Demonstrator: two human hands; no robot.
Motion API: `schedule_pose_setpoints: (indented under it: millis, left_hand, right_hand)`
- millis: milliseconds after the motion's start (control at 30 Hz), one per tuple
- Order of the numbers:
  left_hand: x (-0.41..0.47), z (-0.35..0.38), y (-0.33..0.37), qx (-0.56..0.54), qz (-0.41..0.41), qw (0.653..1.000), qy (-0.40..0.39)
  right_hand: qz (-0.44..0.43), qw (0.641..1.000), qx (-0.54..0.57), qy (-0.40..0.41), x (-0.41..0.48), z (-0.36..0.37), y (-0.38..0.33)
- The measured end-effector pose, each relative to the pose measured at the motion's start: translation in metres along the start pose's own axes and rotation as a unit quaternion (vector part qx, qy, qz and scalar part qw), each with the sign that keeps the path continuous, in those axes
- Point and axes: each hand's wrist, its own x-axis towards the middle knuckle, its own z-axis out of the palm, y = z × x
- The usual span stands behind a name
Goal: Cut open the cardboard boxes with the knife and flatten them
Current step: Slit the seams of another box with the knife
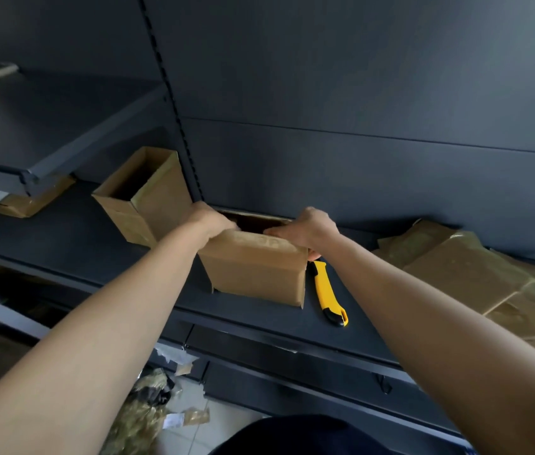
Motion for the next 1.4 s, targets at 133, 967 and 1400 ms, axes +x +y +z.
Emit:
schedule_pose_setpoints:
  millis: [133, 967, 1400]
  left_hand:
    - [-0.002, -0.004, -0.003, 0.015, 0.032, 0.999, 0.041]
    - [0.014, -0.018, -0.003, -0.475, 0.058, 0.876, 0.059]
    - [0.015, -0.005, -0.011, -0.516, -0.028, 0.852, -0.081]
  right_hand:
    - [-0.013, 0.999, -0.018, 0.026, -0.004, -0.004, -0.008]
    - [-0.073, 0.947, 0.245, -0.195, 0.001, -0.038, 0.023]
    - [0.022, 0.955, 0.297, -0.006, 0.027, -0.049, 0.061]
